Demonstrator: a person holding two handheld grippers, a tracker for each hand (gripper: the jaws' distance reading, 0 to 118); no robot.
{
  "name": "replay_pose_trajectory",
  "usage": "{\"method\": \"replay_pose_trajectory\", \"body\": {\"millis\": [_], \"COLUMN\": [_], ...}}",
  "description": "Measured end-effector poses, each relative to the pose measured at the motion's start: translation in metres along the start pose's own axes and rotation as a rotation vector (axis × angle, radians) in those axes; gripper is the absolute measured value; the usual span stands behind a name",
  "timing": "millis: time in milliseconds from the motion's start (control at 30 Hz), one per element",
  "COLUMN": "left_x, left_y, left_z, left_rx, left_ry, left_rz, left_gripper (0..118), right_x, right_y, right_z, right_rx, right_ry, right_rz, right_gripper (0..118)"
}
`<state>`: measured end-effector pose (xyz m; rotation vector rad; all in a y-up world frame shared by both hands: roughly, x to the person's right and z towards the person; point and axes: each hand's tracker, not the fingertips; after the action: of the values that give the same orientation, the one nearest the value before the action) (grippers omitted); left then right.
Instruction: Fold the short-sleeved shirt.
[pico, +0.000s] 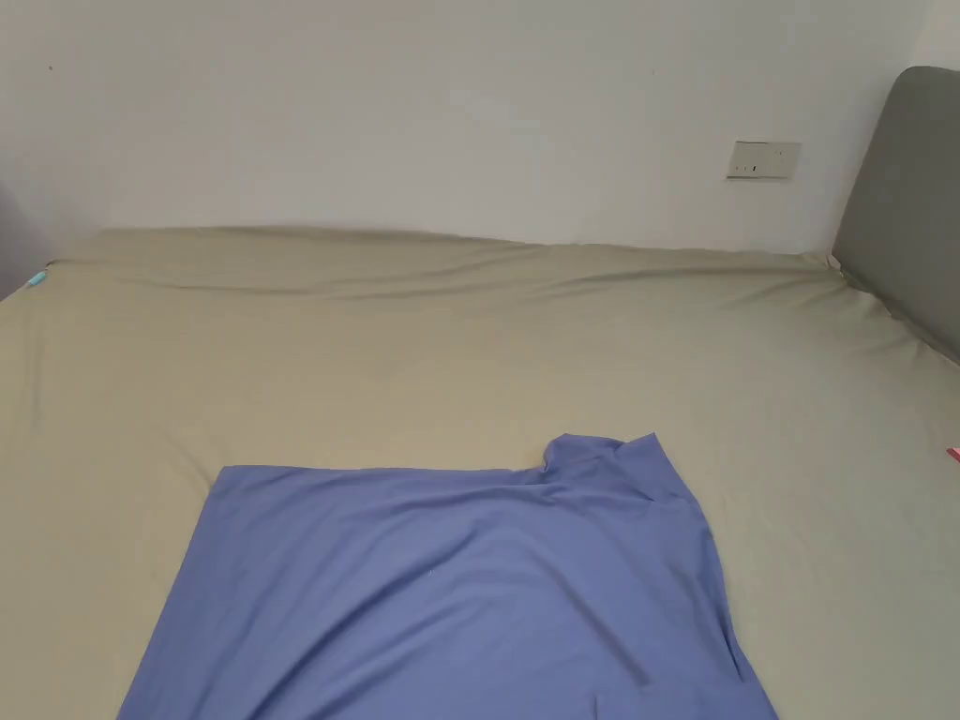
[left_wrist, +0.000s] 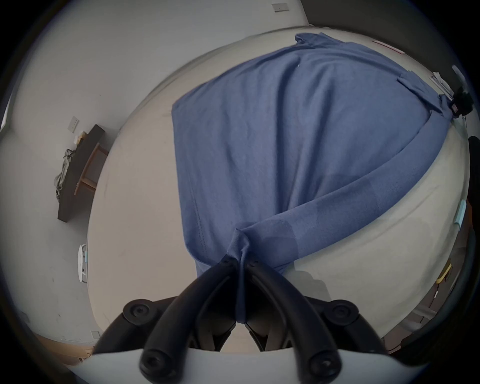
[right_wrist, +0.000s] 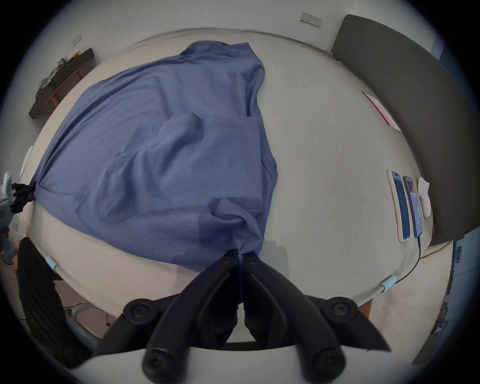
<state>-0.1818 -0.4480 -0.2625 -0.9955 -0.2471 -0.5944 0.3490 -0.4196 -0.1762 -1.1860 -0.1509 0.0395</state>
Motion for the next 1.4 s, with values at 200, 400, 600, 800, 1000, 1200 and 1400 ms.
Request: {"method": "replay_pose_trajectory", "body": {"millis": [200,400,600,800,1000,1200,1400], "left_x": [0.0,-0.035,-0.065,-0.051,-0.017,0.013,0.016], "left_y": [0.0,0.003,0.056,0.105,0.126,0.133,0.137], "left_z": [0.002,0.061,0.165,0.245,0.268,0.274,0.272], "left_rx": [0.008,0.175,0.637,0.899,0.97,0.996,0.978], "left_ry": [-0.005,0.041,0.089,0.136,0.243,0.276,0.238], "left_rz": [0.03,0.279,0.522,0.576,0.511,0.441,0.401], "left_gripper": [24,102,102,100,9,0,0], "right_x": [-0.009,-0.002,-0.022,-0.079,-0.119,-0.142,-0.151], "right_y": [0.005,0.028,0.08,0.095,0.085,0.084,0.082], "right_z": [-0.008,0.066,0.175,0.257,0.274,0.264,0.268], "right_rx": [-0.038,0.263,0.665,0.999,1.078,1.064,1.088], "right_ry": [-0.039,-0.139,-0.149,-0.162,-0.128,-0.102,-0.132], "right_rz": [0.033,-0.03,-0.026,0.017,0.074,0.109,0.128], "right_gripper": [30,111,111,112,50,0,0]}}
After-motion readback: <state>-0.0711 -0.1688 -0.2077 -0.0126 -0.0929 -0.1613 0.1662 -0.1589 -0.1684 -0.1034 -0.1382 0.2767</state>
